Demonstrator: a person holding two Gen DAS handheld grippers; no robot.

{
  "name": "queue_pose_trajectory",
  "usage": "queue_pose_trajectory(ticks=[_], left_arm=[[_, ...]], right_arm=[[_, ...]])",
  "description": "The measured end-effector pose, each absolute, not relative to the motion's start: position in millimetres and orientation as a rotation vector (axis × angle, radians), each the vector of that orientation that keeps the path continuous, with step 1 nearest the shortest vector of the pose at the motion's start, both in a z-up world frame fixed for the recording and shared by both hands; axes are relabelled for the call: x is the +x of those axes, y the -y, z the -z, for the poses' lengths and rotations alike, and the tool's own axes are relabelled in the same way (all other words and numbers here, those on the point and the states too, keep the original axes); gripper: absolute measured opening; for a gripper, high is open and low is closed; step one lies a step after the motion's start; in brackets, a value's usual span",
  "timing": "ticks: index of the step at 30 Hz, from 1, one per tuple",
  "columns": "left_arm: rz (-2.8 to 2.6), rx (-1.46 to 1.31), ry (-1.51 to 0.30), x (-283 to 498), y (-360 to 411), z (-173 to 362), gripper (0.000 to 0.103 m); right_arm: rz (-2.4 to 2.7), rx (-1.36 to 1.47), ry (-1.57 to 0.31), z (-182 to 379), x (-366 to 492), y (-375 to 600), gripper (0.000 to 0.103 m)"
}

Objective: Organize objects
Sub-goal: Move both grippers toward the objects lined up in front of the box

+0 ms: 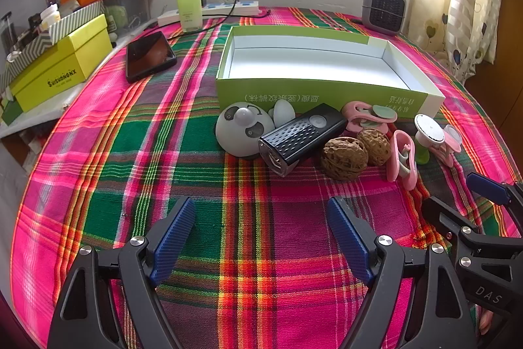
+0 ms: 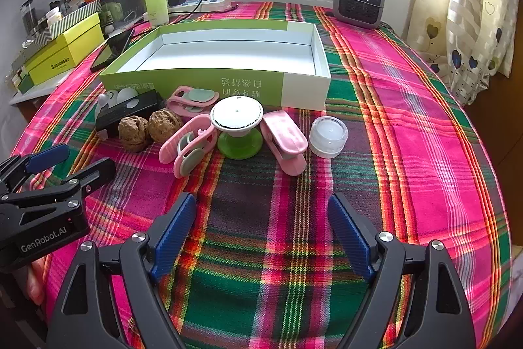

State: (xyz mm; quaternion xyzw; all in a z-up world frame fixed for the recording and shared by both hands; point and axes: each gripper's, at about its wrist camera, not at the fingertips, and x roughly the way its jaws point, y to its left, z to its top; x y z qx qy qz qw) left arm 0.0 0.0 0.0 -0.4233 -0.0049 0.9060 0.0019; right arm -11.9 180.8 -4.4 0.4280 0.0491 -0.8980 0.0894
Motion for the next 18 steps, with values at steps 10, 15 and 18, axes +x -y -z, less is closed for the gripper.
queue_pose_trajectory(ticks=[10,15,18], left_arm=[[-2.843,-1.329,0.014,0.0,-0.1,0.0,0.083],[-2.843,-1.329,0.014,0.0,0.0,0.0,0.083],[-2.843,-1.329,0.014,0.0,0.0,-0.1,0.084]], right_arm=[[2.673,1.276,-0.139,3.2,-11.3,-184.2,0.084],[2.672,1.276,-0.139,3.2,-11.5,-184.0,0.084],[2.672,1.277,-0.139,2.9,-11.3,-183.3,0.084]])
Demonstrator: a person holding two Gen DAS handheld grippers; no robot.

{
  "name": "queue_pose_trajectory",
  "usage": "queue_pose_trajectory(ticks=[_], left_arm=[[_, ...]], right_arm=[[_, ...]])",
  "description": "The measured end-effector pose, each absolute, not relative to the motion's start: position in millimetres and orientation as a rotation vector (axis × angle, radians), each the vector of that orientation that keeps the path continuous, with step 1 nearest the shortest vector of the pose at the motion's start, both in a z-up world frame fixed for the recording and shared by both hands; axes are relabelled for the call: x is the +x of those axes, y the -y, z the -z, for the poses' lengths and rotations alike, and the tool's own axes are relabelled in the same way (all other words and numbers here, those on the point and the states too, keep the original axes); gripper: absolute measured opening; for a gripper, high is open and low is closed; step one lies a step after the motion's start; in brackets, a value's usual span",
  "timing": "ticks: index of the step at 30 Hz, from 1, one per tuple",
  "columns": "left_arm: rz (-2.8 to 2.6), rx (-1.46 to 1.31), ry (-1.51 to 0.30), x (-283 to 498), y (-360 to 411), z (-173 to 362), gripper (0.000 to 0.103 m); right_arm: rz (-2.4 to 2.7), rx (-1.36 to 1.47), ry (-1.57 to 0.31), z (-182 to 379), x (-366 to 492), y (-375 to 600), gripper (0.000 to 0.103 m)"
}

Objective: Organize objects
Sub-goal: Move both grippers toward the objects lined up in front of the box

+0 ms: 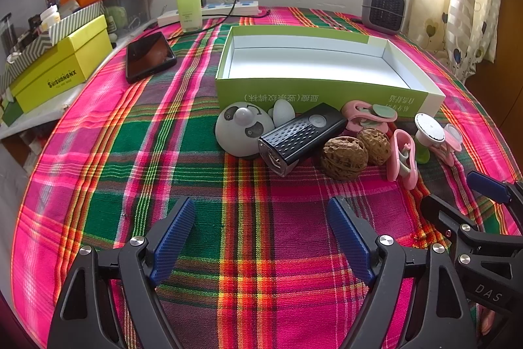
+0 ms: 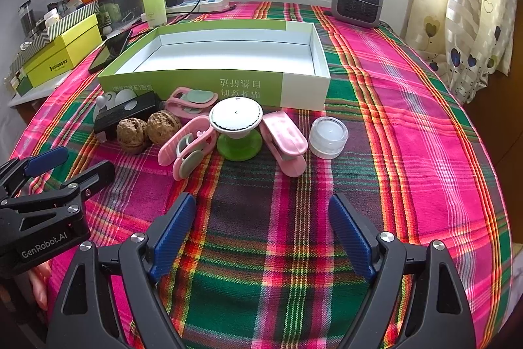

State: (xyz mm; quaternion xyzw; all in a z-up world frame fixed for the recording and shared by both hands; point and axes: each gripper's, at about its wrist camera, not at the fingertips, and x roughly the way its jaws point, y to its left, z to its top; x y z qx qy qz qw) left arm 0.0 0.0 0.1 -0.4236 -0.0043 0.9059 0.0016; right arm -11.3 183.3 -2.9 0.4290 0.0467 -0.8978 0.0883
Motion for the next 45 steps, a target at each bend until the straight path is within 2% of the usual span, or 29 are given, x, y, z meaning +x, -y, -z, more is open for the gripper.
queue_pose_trajectory(ticks=[31,34,45], left_arm=[[-2.778,-1.326,-0.029,-0.1,2.9,-1.1,0.085],[-2.738,-1.311,-0.003,-0.3,5.6,-4.4,0.085],[-2.712,-1.222,0.039,-7.7,11.0,-16.0,0.083]], right_arm=[[2.616,1.252,-0.116,0.7,-12.1,-192.3,0.084],[2.598,1.24,-0.053,-2.9,-14.7,-200.7,0.077],[2.601,1.152,-0.014,-16.1,-24.4,-208.1,0.071]])
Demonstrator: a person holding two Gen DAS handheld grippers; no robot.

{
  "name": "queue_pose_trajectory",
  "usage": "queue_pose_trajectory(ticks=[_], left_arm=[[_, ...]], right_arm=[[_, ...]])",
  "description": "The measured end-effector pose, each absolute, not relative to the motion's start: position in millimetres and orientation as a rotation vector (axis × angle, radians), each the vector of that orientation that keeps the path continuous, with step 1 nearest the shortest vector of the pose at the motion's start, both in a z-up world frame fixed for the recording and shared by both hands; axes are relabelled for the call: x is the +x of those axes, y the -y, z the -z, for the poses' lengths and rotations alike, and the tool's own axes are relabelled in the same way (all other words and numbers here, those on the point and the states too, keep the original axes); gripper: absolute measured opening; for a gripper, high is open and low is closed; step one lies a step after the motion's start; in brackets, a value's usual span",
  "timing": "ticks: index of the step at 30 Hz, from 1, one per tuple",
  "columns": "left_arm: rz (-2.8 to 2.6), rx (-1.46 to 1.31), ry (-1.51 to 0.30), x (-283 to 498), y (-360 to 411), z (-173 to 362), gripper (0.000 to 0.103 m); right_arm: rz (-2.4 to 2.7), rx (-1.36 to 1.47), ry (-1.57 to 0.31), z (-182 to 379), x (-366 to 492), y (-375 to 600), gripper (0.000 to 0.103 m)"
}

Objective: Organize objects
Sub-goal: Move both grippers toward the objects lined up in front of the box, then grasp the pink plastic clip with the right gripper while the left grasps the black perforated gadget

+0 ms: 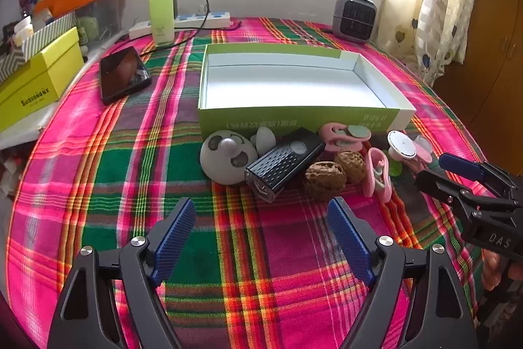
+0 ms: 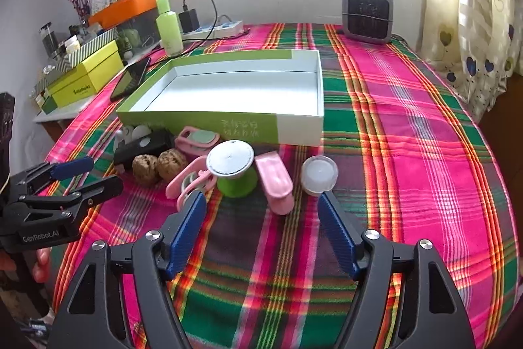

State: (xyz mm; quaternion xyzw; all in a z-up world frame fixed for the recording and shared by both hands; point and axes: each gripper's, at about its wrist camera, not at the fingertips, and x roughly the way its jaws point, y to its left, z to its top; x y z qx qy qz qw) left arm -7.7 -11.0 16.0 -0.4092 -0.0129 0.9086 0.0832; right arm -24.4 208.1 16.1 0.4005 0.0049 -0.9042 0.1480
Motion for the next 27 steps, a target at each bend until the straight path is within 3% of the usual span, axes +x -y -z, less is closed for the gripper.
queue_pose_trajectory(ticks=[4,8,12,22,27], left_arm=[[-2.711,-1.204,0.023,-12.6,9.2,-18.0,0.082],[-2.713,-1.187,0.033,-18.8,10.0,-19.3,0.08],[-2.71,-1.179,0.028,-24.4,9.0,-18.9,0.075],[-2.673,-1.147,0.021,-34.0,2.9,-20.8,0.066],[-2.658,-1.137,0.028,-34.9,0.5,-20.9,0.061]], right_arm=[[2.607,1.177,-0.026,-13.9,-30.7,-213.2,0.063],[2.6,1.185,-0.069,-13.1,-36.8,-210.8,0.047],[2.571,1.198,-0.062,-10.6,-41.2,-210.0,0.041],[2.518,1.224,-0.075,-4.6,-50.9,-207.3,0.04],[2.521,1.229,-0.072,-4.4,-53.1,-209.4,0.02]])
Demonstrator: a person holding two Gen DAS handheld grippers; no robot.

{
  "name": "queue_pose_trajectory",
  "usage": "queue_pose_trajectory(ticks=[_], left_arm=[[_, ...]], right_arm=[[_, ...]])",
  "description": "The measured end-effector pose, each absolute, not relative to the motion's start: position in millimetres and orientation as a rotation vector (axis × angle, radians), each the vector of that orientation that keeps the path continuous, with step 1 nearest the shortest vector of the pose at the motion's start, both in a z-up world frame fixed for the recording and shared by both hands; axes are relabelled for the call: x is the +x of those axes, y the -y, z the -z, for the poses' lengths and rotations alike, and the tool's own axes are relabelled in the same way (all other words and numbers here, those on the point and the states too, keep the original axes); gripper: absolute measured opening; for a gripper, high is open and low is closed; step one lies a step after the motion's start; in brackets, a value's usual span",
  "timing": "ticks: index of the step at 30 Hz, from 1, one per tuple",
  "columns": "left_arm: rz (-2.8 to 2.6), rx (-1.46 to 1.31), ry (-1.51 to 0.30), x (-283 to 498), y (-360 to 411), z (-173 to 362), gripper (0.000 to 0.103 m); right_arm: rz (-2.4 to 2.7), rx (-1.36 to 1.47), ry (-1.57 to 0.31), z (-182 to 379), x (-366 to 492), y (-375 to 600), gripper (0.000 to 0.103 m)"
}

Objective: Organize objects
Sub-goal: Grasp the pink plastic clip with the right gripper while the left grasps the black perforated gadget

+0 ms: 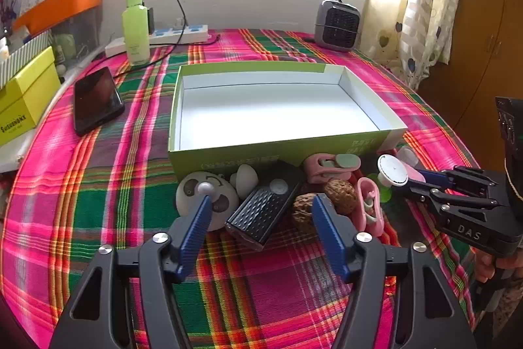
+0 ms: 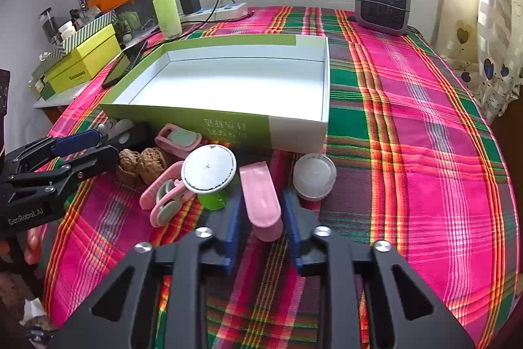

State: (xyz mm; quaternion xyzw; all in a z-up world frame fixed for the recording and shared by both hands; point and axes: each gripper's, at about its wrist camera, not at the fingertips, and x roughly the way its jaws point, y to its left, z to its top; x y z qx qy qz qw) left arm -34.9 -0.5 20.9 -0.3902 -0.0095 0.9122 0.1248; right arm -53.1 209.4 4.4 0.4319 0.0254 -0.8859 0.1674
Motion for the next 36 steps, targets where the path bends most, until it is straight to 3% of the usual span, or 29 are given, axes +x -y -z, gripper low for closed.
queue_pose_trajectory(ticks=[14,32,36], left_arm=[[-2.612,-1.118,0.027,-30.2,-0.6,-21.2,0.039],[-2.6,-1.207,-0.004,-41.2,1.2,-9.1,0.039],[-2.605,-1.21,-0.02,-39.5,-1.3,-8.4,0.034]], right_arm=[[2.506,1.222,-0.037,-5.8,-48.0,-211.4,0.019],[2.506,1.224,-0.026,-5.9,-48.3,-211.4,0.019],[2.506,1.223,-0.026,-5.8,-47.7,-211.0,0.019]])
